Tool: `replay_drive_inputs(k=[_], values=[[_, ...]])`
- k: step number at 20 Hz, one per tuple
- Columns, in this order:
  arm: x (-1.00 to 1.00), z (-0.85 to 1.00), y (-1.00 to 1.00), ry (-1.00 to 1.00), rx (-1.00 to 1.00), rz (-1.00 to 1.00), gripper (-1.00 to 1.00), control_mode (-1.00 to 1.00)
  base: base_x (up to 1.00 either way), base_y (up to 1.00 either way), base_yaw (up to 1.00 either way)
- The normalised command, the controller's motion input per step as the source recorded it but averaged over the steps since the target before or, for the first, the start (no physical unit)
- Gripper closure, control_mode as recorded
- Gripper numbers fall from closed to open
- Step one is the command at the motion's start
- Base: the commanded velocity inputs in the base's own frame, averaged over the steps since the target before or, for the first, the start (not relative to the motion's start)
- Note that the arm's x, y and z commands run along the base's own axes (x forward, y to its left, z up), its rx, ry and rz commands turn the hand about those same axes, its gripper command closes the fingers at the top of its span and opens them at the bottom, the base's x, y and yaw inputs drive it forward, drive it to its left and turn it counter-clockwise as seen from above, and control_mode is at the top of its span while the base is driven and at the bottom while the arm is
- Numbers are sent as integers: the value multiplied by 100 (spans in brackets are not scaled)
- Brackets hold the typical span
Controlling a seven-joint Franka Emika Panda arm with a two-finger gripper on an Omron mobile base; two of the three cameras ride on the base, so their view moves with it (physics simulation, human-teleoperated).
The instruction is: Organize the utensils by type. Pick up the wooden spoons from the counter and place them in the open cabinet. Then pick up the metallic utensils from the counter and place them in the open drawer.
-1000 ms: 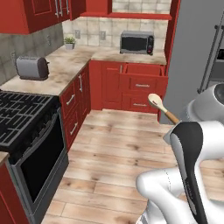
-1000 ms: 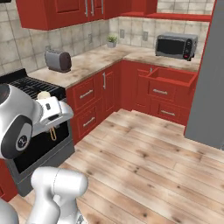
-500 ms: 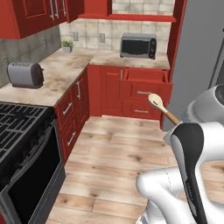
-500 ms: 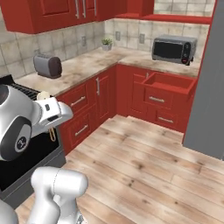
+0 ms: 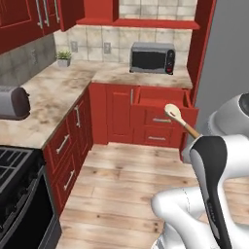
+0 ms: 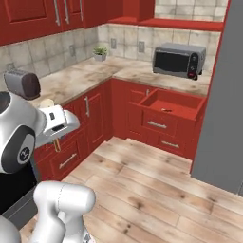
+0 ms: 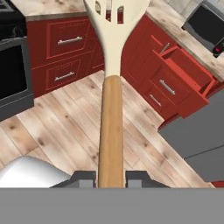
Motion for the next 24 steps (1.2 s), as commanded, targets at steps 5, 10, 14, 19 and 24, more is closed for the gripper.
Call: replay_drive_inputs(k=[5, 10, 14, 19, 24], values=[[0, 0, 0, 0, 0, 0, 100, 100, 100, 21, -12], [0, 0, 0, 0, 0, 0, 100, 100, 100, 34, -13], [0, 0, 0, 0, 0, 0, 100, 100, 100, 36, -13], [0, 0, 0, 0, 0, 0, 100, 100, 100, 25, -11], [0, 0, 0, 0, 0, 0, 100, 100, 88, 20, -10]])
